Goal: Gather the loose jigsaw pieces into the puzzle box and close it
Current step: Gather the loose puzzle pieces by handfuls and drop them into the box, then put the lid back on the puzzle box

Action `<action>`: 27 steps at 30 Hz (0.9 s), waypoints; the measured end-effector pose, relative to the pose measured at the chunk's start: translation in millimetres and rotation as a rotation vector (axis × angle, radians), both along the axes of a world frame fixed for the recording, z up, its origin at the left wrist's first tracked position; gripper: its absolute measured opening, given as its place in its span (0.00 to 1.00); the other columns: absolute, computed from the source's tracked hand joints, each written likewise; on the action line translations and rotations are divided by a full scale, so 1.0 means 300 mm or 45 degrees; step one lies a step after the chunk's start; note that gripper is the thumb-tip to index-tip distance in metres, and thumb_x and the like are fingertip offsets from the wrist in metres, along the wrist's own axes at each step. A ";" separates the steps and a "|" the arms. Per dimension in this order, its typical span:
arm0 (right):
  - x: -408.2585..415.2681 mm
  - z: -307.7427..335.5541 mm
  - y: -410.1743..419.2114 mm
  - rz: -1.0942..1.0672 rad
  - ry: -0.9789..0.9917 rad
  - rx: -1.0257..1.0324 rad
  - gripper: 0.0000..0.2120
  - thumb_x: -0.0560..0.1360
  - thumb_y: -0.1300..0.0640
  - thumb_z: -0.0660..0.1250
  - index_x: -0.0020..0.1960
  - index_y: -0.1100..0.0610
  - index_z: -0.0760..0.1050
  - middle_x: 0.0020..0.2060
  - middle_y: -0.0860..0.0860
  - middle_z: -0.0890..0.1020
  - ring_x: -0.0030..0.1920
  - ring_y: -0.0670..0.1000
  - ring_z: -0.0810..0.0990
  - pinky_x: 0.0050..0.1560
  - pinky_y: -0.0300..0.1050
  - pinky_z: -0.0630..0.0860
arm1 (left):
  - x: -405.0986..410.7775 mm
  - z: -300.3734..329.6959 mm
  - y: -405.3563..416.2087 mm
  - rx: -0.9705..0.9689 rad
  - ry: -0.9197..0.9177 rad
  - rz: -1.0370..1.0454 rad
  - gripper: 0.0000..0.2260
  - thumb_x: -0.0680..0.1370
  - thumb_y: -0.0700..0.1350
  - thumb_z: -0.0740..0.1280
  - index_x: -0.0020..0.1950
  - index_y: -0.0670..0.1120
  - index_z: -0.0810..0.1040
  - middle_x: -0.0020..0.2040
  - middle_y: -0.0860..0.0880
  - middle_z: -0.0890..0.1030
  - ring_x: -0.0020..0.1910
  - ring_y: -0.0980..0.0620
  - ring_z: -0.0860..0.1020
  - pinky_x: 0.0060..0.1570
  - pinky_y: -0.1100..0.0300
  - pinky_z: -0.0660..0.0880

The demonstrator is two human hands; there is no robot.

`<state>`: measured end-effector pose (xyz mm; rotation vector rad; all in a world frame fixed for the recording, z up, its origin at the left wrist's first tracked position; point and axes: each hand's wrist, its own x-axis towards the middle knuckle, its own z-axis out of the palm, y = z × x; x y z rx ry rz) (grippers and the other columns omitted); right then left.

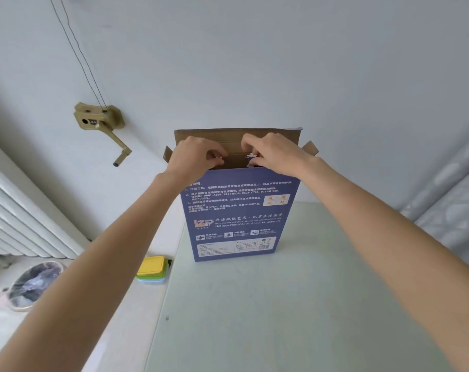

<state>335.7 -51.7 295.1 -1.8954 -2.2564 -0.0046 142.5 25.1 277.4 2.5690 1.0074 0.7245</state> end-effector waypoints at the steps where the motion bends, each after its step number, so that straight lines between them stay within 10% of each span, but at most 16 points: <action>1: 0.003 -0.001 0.003 -0.002 0.056 0.004 0.07 0.75 0.57 0.67 0.49 0.55 0.70 0.42 0.55 0.82 0.41 0.58 0.78 0.44 0.52 0.75 | -0.003 -0.003 -0.001 0.007 -0.006 0.010 0.05 0.72 0.44 0.71 0.46 0.50 0.83 0.41 0.51 0.83 0.39 0.54 0.79 0.43 0.59 0.74; 20: -0.054 -0.042 -0.067 -0.174 0.303 0.325 0.08 0.76 0.55 0.64 0.55 0.51 0.77 0.42 0.45 0.84 0.43 0.48 0.80 0.46 0.48 0.77 | -0.029 -0.027 -0.079 0.082 0.049 -0.046 0.04 0.75 0.47 0.68 0.47 0.55 0.81 0.39 0.59 0.78 0.42 0.56 0.79 0.42 0.57 0.76; 27: 0.057 -0.112 -0.228 -0.480 0.476 1.000 0.07 0.73 0.61 0.64 0.50 0.56 0.77 0.44 0.48 0.81 0.45 0.51 0.76 0.44 0.36 0.67 | -0.106 -0.084 -0.148 0.335 -0.540 0.166 0.04 0.75 0.42 0.67 0.47 0.48 0.80 0.40 0.56 0.79 0.40 0.56 0.76 0.38 0.63 0.72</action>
